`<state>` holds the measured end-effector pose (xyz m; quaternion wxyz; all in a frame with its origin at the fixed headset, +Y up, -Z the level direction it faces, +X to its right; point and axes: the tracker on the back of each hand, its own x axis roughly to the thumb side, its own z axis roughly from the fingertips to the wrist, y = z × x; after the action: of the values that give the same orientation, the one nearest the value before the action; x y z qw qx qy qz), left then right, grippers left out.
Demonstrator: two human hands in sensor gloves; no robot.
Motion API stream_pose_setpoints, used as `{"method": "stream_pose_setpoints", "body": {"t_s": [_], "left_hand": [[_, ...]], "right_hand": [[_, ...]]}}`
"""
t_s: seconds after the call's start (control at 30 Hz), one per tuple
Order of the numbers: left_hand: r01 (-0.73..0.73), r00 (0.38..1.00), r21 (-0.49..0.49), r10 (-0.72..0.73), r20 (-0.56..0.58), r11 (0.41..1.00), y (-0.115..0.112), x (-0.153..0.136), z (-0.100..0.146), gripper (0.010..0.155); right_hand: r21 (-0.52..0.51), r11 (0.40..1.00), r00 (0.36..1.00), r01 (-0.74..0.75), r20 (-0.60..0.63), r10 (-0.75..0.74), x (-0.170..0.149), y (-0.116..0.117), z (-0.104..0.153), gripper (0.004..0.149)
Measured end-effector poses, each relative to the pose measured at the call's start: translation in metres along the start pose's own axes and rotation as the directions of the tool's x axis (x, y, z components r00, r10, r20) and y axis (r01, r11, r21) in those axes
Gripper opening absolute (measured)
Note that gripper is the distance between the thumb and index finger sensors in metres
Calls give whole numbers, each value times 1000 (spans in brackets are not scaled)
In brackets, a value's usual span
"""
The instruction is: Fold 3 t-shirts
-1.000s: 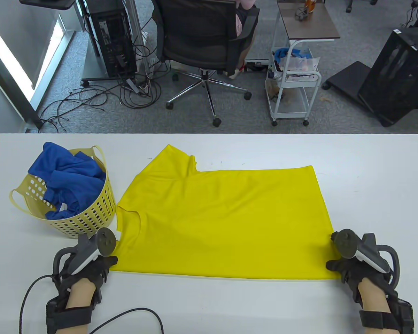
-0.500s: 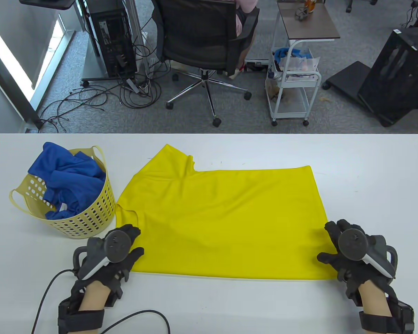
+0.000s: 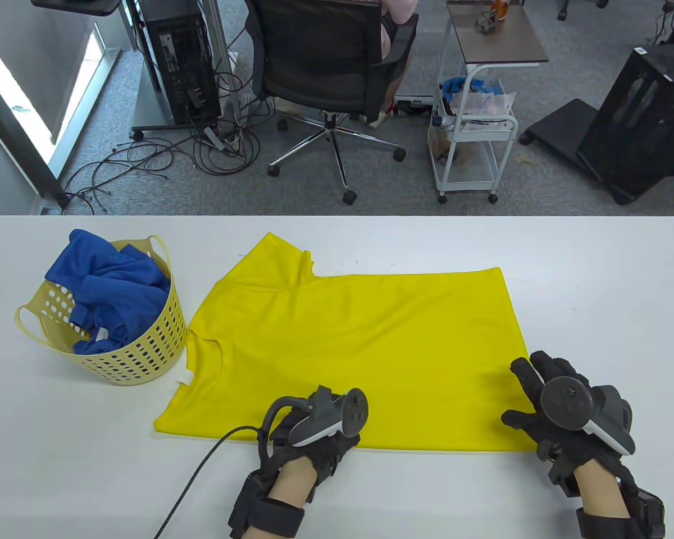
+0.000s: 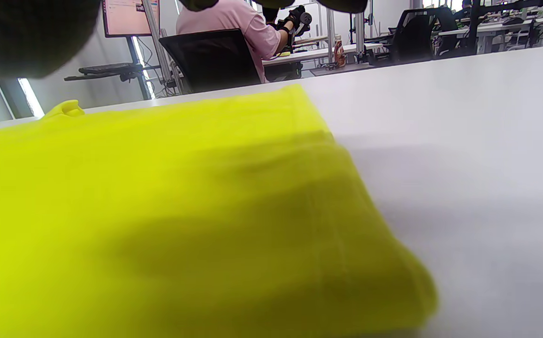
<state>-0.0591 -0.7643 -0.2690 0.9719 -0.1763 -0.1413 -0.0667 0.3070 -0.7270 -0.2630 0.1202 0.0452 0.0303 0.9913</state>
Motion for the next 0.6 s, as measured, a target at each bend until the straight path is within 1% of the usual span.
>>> {"method": "stream_pose_setpoints", "body": {"t_s": [0.03, 0.07, 0.1, 0.17, 0.23, 0.3, 0.4, 0.43, 0.5, 0.53, 0.57, 0.6], "left_hand": [[18, 1000, 1, -18, 0, 1000, -1, 1, 0, 57], [30, 999, -21, -31, -13, 999, -2, 1, 0, 57], [17, 1000, -19, -18, -16, 1000, -3, 3, 2, 57], [36, 999, 24, -36, -1, 999, -4, 7, 4, 57], [19, 1000, 53, -20, 21, 998, -5, 10, 6, 52], [23, 999, 50, -24, 24, 999, -5, 14, 8, 43], [38, 999, 90, -40, 28, 995, -5, 13, 10, 42], [27, 999, 86, -30, 33, 996, -5, 12, 10, 44], [-14, 999, 17, 13, 37, 1000, -3, 8, 11, 51], [-34, 999, -33, 35, 28, 999, -3, 7, 13, 55], [-33, 999, -51, 34, 27, 998, -3, 6, 14, 58], [-16, 999, -47, 17, 33, 999, -4, 6, 14, 58]], "right_hand": [[2, 1000, 1000, -1, 0, 1, 0, 0, 0, 85], [6, 1000, 1000, -3, -1, 3, 0, 0, -1, 85], [9, 1000, 1000, -4, -1, 4, 0, 0, -1, 85], [6, 1000, 1000, 7, 0, -7, 0, 1, -2, 85], [6, 1000, 1000, 5, 0, -5, 0, 2, -2, 85], [11, 1000, 1000, 4, -5, -3, 1, 2, -2, 85], [11, 1000, 1000, 12, -7, -12, 1, 3, -2, 85], [10, 1000, 1000, 7, -10, -7, 0, 2, -2, 85], [10, 1000, 1000, 7, -12, -7, 0, 2, -1, 85], [9, 1000, 1000, 11, -12, -11, 0, 2, -1, 84], [8, 1000, 1000, 11, -13, -11, 0, 2, -1, 84], [10, 1000, 1000, 11, -16, -10, -1, 2, -2, 84]]}}
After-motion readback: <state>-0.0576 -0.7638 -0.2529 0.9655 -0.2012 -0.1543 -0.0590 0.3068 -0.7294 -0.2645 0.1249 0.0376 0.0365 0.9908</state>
